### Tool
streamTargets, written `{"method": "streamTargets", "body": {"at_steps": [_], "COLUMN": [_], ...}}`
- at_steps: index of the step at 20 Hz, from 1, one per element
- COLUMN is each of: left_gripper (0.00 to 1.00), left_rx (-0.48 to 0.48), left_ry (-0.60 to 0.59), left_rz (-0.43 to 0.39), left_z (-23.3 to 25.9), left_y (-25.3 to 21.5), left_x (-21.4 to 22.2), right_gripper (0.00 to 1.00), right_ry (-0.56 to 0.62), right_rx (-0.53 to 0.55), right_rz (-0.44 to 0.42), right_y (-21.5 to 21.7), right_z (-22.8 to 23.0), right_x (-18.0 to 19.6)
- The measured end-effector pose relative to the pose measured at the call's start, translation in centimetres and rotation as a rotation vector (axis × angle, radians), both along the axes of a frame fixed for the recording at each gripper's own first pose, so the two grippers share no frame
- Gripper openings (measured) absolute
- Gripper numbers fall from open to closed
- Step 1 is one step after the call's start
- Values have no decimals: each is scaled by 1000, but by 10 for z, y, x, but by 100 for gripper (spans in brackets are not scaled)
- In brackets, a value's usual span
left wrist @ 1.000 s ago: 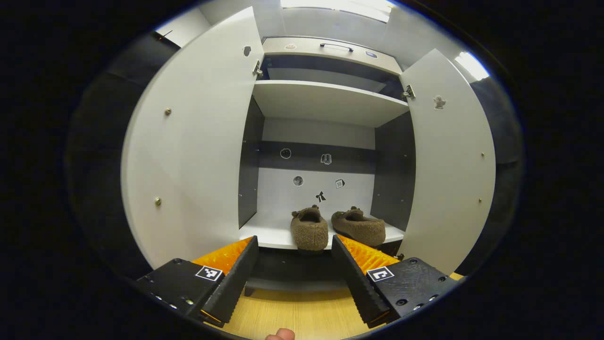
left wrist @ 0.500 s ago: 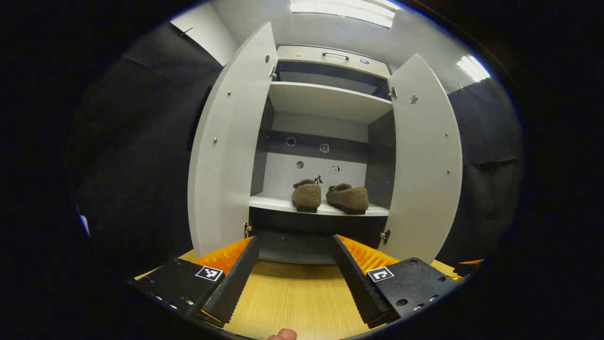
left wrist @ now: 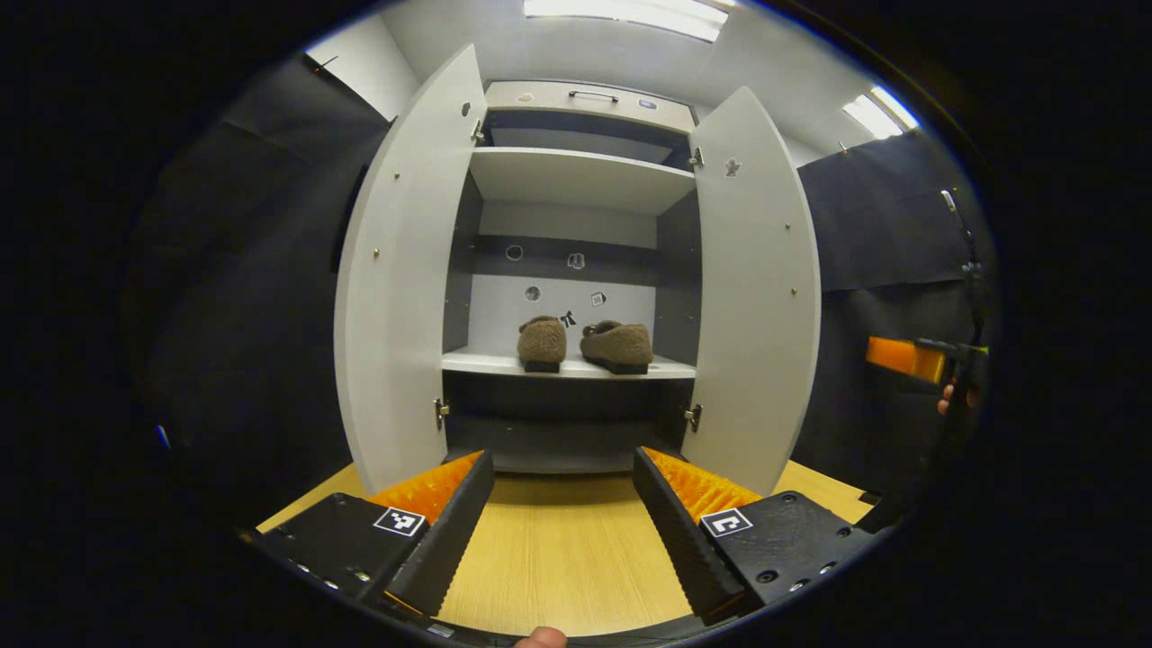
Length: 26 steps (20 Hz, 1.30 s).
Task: Grab one shoe with the right hand and put it into the shoe cabinet, grab the other shoe with the left hand and put it into the shoe cabinet; then close the right door with the right hand and the left door with the left hand.
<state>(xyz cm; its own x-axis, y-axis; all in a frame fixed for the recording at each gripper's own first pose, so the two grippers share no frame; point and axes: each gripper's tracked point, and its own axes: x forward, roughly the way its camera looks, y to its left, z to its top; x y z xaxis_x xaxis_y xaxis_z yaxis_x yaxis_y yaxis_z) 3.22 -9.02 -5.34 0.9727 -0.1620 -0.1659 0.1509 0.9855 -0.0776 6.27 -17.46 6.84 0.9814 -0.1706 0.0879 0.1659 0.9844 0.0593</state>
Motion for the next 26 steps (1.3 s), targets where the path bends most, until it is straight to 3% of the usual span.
{"method": "streamTargets", "body": {"at_steps": [7, 13, 20, 24, 25, 26], "left_gripper": [95, 95, 95, 95, 95, 95], "left_rx": [-42, -39, -53, -56, -57, -59], "left_ry": [30, 0, 26, 5, 3, 2], "left_rz": [-78, -78, -35, -19, -16, -11], "left_z": [-3, 5, -3, 0, 0, 0], "left_y": [-24, -24, -5, 3, 5, 7], "left_x": [-9, -13, -10, -7, -6, -6], "right_gripper": [96, 96, 96, 95, 90, 95], "right_ry": [-79, -73, -60, -47, -43, -52], "right_rx": [93, 5, -45, -26, -32, -44], "right_rz": [51, 41, 32, 74, 82, 94], "right_y": [-33, -41, -29, -14, -10, -3], "right_z": [80, 112, 114, 111, 110, 112], "right_x": [63, 112, 127, 127, 126, 124]}}
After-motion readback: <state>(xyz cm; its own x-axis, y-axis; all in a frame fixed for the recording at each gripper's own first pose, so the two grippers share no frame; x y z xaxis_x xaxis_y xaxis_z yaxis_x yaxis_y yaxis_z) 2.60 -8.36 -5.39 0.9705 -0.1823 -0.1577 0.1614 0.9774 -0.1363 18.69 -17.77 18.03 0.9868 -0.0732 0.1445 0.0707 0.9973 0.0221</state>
